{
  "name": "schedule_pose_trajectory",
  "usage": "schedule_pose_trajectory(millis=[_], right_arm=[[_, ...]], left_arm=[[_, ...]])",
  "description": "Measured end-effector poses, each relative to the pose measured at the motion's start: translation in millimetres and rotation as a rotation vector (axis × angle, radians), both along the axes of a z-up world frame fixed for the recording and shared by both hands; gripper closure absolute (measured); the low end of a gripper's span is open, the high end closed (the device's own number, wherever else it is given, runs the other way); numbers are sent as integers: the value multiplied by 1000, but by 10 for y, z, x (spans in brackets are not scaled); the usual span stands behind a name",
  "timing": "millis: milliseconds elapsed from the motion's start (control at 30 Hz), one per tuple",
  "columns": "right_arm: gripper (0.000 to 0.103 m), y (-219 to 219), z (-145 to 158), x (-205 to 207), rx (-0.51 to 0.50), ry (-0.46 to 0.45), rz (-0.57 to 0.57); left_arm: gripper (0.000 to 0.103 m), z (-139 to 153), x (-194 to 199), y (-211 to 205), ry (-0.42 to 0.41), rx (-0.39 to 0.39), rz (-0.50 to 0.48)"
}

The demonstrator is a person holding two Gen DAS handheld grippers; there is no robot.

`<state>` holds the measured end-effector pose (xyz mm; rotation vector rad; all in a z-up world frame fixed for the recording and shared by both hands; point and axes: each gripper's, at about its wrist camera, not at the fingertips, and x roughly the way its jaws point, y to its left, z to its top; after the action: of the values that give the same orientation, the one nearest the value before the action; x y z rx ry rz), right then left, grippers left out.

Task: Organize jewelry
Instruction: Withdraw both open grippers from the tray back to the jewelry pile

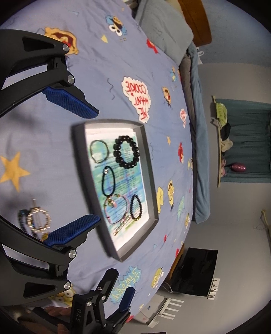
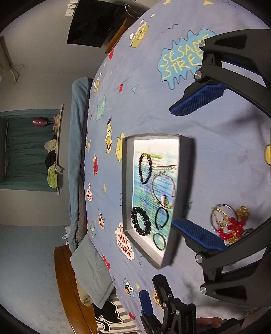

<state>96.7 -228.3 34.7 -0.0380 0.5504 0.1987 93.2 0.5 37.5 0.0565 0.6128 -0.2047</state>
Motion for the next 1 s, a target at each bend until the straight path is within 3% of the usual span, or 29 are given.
schedule_pose_trajectory(millis=[333,700,767,900,1000], right_arm=[[6,58,-157,-209,7,28,47],[6,68,-438,-274,-14,98,111],[6,85,-464,-278,-33,99,118],[7,114,-527,-273,-74,105,136],[18,111,-576,-264,-91,117,147]], left_arm=[[10,-213,-253,-32,37,38,-23],[10,-537,-363,-91,127,13,-99],[12,-584,-356,-130,135,-2,-126],[26,-647,-340,-228,152,-12,-175],[37,-647,-348,-314,151,-16,-223]])
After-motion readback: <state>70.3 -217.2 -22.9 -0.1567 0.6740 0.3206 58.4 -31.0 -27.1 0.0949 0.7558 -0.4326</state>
